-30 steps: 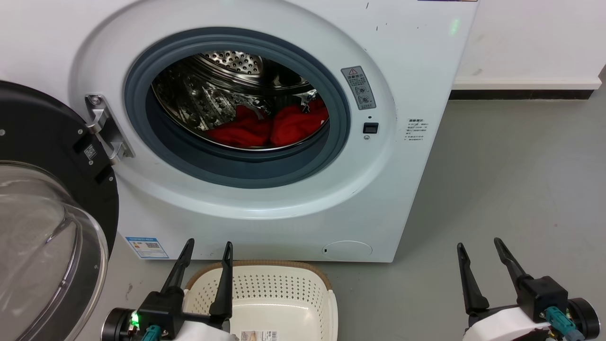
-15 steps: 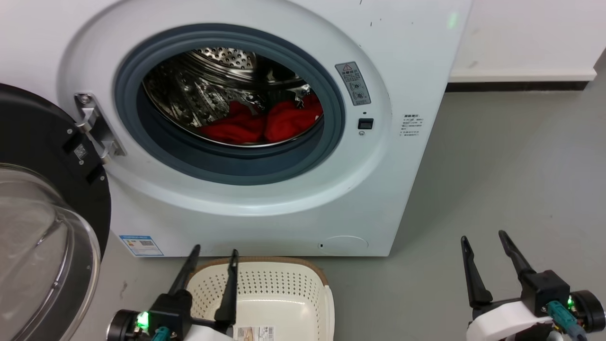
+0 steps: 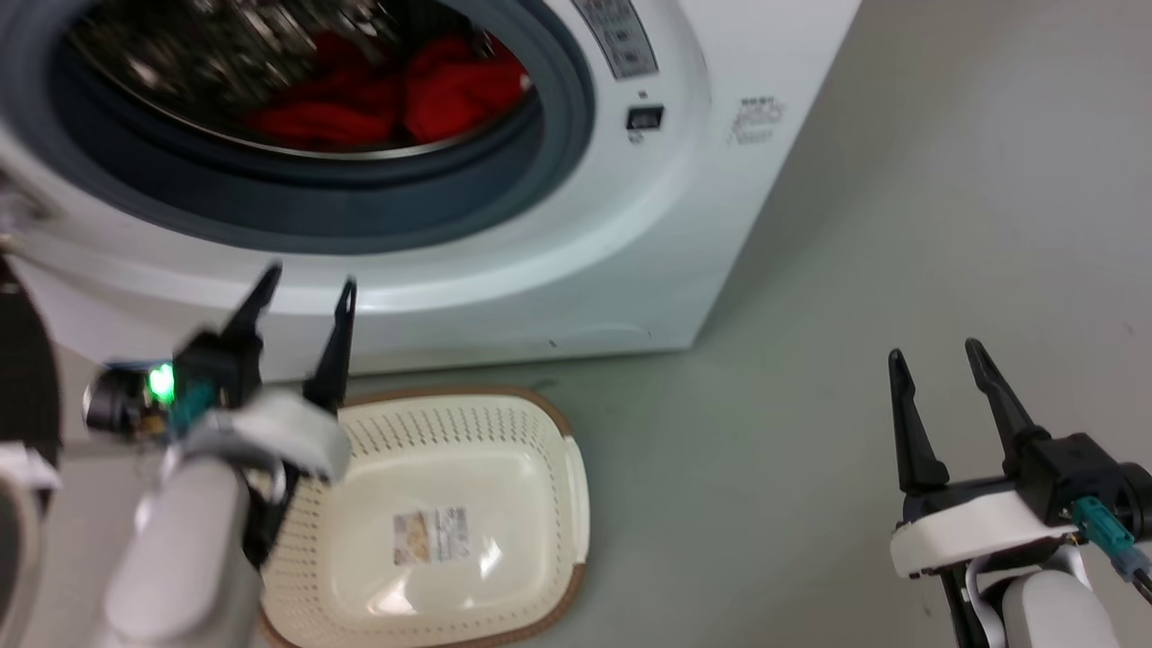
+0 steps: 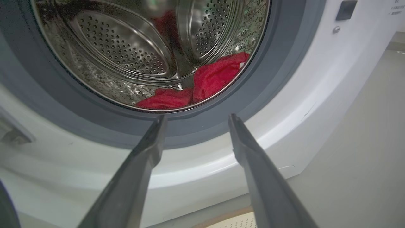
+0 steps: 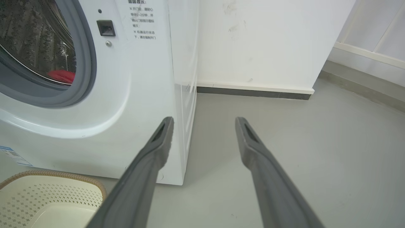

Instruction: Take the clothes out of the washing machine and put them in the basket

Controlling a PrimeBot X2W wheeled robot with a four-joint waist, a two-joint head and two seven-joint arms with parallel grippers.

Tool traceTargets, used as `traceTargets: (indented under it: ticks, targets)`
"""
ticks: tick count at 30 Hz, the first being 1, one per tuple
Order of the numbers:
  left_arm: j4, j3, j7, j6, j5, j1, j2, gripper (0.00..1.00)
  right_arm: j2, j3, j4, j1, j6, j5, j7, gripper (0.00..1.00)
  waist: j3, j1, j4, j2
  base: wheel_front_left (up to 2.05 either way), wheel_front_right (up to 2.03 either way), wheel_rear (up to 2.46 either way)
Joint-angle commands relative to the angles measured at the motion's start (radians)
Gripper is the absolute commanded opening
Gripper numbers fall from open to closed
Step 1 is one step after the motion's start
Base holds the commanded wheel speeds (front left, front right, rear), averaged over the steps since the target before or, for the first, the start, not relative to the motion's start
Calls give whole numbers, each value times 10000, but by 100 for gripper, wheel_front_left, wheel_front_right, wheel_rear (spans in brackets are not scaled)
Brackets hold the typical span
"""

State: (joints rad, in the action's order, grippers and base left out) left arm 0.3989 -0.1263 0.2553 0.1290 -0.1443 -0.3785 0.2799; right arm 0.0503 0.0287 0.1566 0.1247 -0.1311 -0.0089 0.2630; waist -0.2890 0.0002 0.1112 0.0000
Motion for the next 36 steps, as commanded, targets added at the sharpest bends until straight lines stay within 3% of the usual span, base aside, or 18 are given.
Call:
traceTargets:
  ticks: [1, 7, 16, 27, 36]
  targets:
    - [331, -293, -208, 17, -299, -814, 332, 100, -2, -33, -40, 265, 7, 102, 28, 100, -1255, -2, 701, 0, 0, 0, 0]
    - [1411, -1316, -1805, 10, -1748, -3919, 1753, 100, -5, -259, -169, 831, 7, 617, 28, 100, -2395, -2, 1206, 0, 0, 0, 0]
    - [2590, -3010, -4688, 12, -2637, -8341, 3395, 100, -5, -728, -537, 1588, 7, 1400, 28, 100, -4048, -2, 1881, 0, 0, 0, 0]
    - [4058, -4111, -8440, 12, -2929, -11730, 4375, 100, -7, -1479, -868, 1936, 7, 2062, 26, 100, -5439, -2, 2697, 0, 0, 0, 0]
    - [4795, -4292, -10172, -139, -2851, -12807, 4654, 100, -5, -1712, -1100, 2028, 7, 2614, 28, 100, -5927, -2, 3061, 0, 0, 0, 0]
